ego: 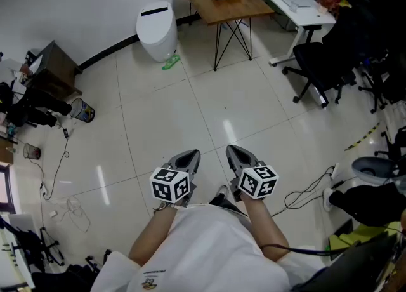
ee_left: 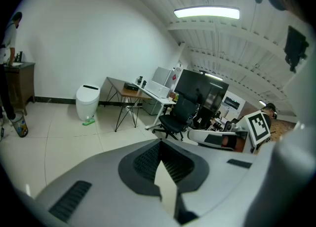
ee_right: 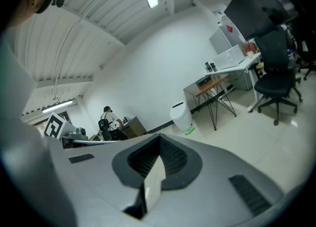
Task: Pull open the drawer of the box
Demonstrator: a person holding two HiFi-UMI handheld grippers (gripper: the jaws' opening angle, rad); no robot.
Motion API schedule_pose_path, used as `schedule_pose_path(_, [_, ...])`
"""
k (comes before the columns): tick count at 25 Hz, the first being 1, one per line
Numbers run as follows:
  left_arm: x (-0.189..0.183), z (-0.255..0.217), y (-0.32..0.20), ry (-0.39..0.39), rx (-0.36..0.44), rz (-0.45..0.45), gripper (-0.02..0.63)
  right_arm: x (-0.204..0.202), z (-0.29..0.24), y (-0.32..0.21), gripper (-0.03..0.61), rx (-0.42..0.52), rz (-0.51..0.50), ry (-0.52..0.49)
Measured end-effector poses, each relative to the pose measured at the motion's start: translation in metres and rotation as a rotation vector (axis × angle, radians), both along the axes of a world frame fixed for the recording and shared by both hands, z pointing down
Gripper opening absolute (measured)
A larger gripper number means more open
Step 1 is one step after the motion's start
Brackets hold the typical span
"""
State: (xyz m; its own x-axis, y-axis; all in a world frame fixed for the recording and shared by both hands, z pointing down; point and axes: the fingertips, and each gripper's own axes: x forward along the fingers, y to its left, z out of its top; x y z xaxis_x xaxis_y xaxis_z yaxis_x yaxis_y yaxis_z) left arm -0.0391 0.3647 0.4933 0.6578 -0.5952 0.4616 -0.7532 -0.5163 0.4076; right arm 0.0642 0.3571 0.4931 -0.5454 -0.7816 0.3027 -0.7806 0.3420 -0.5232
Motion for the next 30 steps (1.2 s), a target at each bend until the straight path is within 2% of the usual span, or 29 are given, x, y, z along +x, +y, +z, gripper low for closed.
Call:
schedule_pose_path(6, [0.037, -0.005, -0.025, 0.003, 0.014, -0.027, 0.003, 0.040, -0.008, -0.022, -0.012, 0.021, 0.005, 0.034])
schedule_pose_path(9, [0.057, -0.001, -0.027, -0.007, 0.005, 0.003, 0.003, 0.055, -0.006, -0.028, -0.012, 0.019, 0.010, 0.058])
schedule_pose_path(17, [0.091, 0.004, -0.057, 0.016, -0.012, 0.069, 0.003, 0.081, 0.005, -0.050, -0.012, 0.001, 0.053, 0.040])
schedule_pose_path(23, [0.116, 0.008, -0.108, 0.047, -0.007, 0.134, 0.003, 0.095, 0.008, -0.087, -0.014, 0.007, 0.099, 0.050])
schedule_pose_path(26, [0.131, 0.005, -0.139, 0.065, -0.007, 0.176, 0.003, 0.101, 0.005, -0.112, -0.012, 0.014, 0.091, 0.077])
schedule_pose_path(30, [0.140, -0.005, -0.184, 0.056, 0.000, 0.215, 0.003, 0.110, -0.007, -0.150, -0.012, 0.031, 0.130, 0.078])
